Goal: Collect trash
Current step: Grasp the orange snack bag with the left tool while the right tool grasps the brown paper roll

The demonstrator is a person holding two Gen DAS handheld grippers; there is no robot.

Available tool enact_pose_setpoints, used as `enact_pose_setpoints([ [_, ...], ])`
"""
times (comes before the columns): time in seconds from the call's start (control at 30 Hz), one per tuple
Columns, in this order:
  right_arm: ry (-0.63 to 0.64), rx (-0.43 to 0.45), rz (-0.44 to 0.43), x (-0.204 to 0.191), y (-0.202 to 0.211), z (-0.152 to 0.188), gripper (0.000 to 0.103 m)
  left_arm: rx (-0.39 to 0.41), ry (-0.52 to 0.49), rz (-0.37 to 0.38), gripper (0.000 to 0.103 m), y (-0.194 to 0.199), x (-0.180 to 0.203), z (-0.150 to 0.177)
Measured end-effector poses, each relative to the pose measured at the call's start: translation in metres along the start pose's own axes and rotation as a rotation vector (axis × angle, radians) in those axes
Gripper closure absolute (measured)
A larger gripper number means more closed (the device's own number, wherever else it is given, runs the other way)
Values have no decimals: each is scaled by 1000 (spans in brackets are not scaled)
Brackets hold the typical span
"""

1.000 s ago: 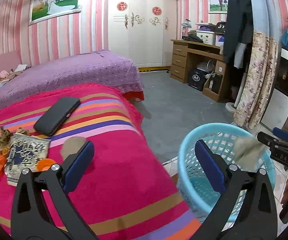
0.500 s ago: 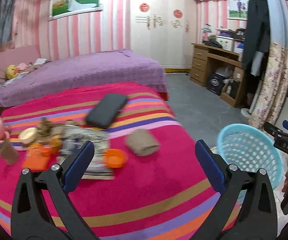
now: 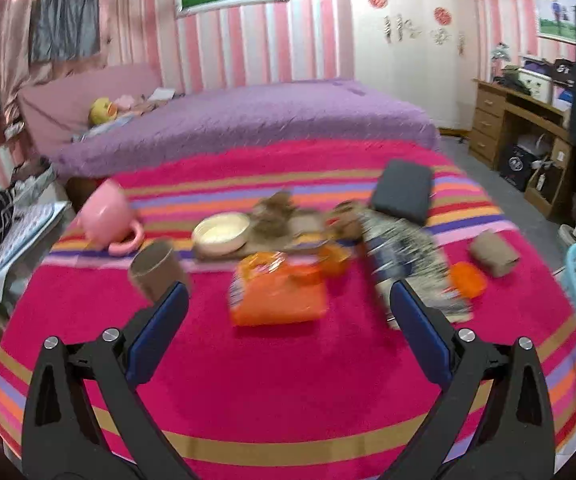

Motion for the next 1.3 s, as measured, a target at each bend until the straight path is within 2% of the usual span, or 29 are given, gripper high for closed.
enact_pose_setpoints([
  [0.17, 36, -25, -18, -29, -11, 4, 5, -73, 11, -25, 6, -30, -26, 19],
  [0.3, 50, -45, -24, -45, -21, 5, 5, -136, 33, 51, 6, -50, -21, 25],
  [0.4, 63, -53, -28, -53, -25, 6, 5, -154, 42, 54, 6, -60, -16, 22],
  [0.47, 82, -62, -30, -58, -28, 9, 5, -178, 51, 66, 17, -68, -16, 23],
  [0.5, 95, -68, -31, -61, -30, 11, 5, -199, 63, 87, 33, -71, -15, 26],
  [0.57, 108, -76, -31, -63, -32, 14, 5, -214, 78, 112, 37, -74, -17, 29],
  [0.67, 105, -89, -41, -65, -34, 16, 5, -174, 58, 124, 41, -62, -15, 27],
  [0.77, 100, -104, -56, -69, -38, 17, 5, -151, 43, 121, 52, -50, -17, 24],
  [0.83, 98, -112, -68, -73, -42, 16, 5, -140, 52, 133, 53, -40, -21, 23],
  [1.0, 133, -129, -75, -90, -58, 12, 6, -79, 39, 93, 53, -13, -36, 14],
  [1.13, 157, -196, -114, -110, -74, 21, 22, -54, 47, 78, 53, -5, -49, 9],
  [1.2, 187, -222, -125, -118, -79, 27, 33, -51, 61, 70, 53, -4, -55, 9],
  [1.23, 197, -230, -130, -121, -80, 29, 48, -53, 69, 71, 53, -6, -57, 9],
  [1.27, 201, -228, -133, -122, -79, 29, 54, -57, 77, 73, 53, -7, -58, 9],
  [1.3, 197, -221, -142, -123, -77, 29, 54, -58, 81, 72, 53, -8, -60, 9],
])
Point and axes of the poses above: each gripper's, at about its wrist camera, not at the fingertips, and y roughly against the way its jaws point, x to its right, z to its underside, the point moved 10 cm from there along -y, roughly the way its jaws point, and after that the axes turned 9 degrees about z, right-handed, at the moved point
